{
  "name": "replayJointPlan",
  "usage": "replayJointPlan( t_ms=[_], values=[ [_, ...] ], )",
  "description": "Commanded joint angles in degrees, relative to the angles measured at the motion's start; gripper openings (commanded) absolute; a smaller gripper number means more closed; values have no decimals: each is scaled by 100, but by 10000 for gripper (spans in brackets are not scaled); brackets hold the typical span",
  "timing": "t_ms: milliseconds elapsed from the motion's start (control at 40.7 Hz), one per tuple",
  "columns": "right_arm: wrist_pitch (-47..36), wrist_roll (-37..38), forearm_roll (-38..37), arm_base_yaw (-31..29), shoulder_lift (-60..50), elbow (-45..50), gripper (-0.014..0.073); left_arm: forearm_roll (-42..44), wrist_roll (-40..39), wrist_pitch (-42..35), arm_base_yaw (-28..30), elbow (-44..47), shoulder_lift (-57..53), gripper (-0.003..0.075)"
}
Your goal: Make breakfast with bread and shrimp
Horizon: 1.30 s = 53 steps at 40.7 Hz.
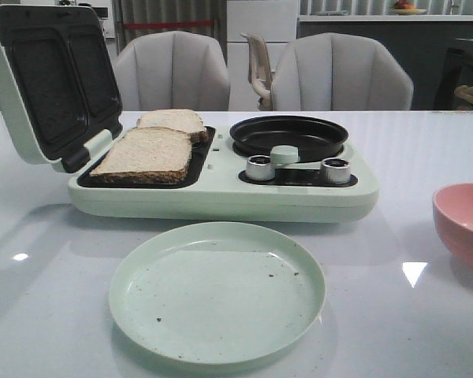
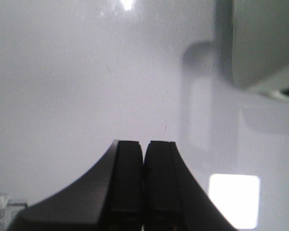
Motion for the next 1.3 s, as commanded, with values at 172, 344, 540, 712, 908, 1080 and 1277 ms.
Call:
replayJointPlan(
  t_ms=[172,344,540,712,908,1080,1277],
  values=[
    [-311,-15,-85,-20,-18,-144,463,-2043,458,-531,487,-1492,995,104],
    [-311,-15,-85,-20,-18,-144,463,-3117,467,-546,424,-2081,1635,104],
    [-311,-15,-85,-20,-18,-144,463,-3885,811,-476,143,-2249,1907,104],
    [-311,-15,-85,-20,-18,-144,463,-3993,1149,-454,-249,-2249,1897,104],
    [-311,-15,-85,-20,-18,-144,463,-3738,1548,-140,-733,-2249,1897,104],
    [-311,-15,-85,-20,-18,-144,463,-3141,1546,-124,-1272,-2110,1686,104],
    [-311,-15,-85,-20,-18,-144,463,-2618,1559,-710,-1906,-1354,940,104]
  ],
)
